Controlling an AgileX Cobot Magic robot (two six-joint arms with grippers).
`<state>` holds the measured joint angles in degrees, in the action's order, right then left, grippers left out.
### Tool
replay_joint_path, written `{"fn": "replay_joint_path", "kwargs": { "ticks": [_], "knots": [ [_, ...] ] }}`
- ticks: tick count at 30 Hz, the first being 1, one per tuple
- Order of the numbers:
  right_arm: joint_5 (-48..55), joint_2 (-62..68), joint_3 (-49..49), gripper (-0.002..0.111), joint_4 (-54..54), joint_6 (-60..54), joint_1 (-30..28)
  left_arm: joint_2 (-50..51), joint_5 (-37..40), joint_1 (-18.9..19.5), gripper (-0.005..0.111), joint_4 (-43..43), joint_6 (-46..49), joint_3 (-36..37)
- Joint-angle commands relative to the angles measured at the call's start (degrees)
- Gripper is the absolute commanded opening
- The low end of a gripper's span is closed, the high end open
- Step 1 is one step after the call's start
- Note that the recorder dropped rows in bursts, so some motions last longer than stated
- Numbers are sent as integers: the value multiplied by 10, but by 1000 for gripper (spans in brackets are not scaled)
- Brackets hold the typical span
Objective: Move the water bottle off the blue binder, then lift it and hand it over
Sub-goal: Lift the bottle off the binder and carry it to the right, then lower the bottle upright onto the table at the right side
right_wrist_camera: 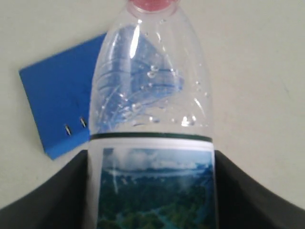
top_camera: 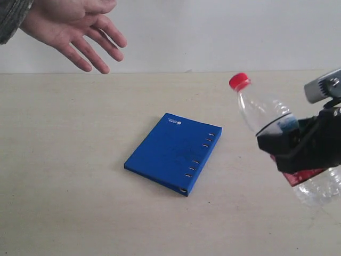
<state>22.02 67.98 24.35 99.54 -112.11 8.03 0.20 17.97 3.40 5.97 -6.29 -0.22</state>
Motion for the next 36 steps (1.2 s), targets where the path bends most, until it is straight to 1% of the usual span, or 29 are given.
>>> {"fn": "replay_joint_path", "kwargs": {
  "ticks": [1, 4, 7, 8, 10, 12, 14, 17, 21, 24, 27, 31, 33, 35, 36],
  "knots": [
    [11, -127, 9, 0, 4, 42, -2, -2, 0, -3, 5, -4, 3, 2],
    [-16, -242, 9, 0, 4, 98, -2, -2, 0, -3, 5, -4, 3, 2],
    [-76, -331, -7, 0, 4, 121, -2, -2, 0, -3, 5, -4, 3, 2],
    [-113, -366, -23, 0, 4, 130, -2, -2, 0, -3, 5, -4, 3, 2],
    [-153, -407, -59, 0, 4, 162, -2, -2, 0, -3, 5, -4, 3, 2],
    [-177, -451, -104, 0, 4, 214, -2, -2, 0, -3, 5, -4, 3, 2],
    [-187, -486, -140, 0, 4, 242, -2, -2, 0, -3, 5, -4, 3, 2],
    [-241, -515, -179, 0, 4, 298, -2, -2, 0, -3, 5, -4, 3, 2],
    [-347, -518, -215, 0, 4, 365, -2, -2, 0, -3, 5, -4, 3, 2],
    [-388, -518, -244, 0, 4, 375, -2, -2, 0, -3, 5, -4, 3, 2],
    [-389, -518, -244, 0, 4, 402, -2, -2, 0, -3, 5, -4, 3, 2],
    [-395, -505, -244, 0, 4, 401, -2, -2, 0, -3, 5, -4, 3, 2],
    [-393, -476, -244, 0, 4, 409, -2, -2, 0, -3, 5, -4, 3, 2],
    [-367, -427, -244, 0, 4, 416, -2, -2, 0, -3, 5, -4, 3, 2],
    [-359, -378, -244, 0, 4, 418, -2, -2, 0, -3, 5, -4, 3, 2]
  ]
}}
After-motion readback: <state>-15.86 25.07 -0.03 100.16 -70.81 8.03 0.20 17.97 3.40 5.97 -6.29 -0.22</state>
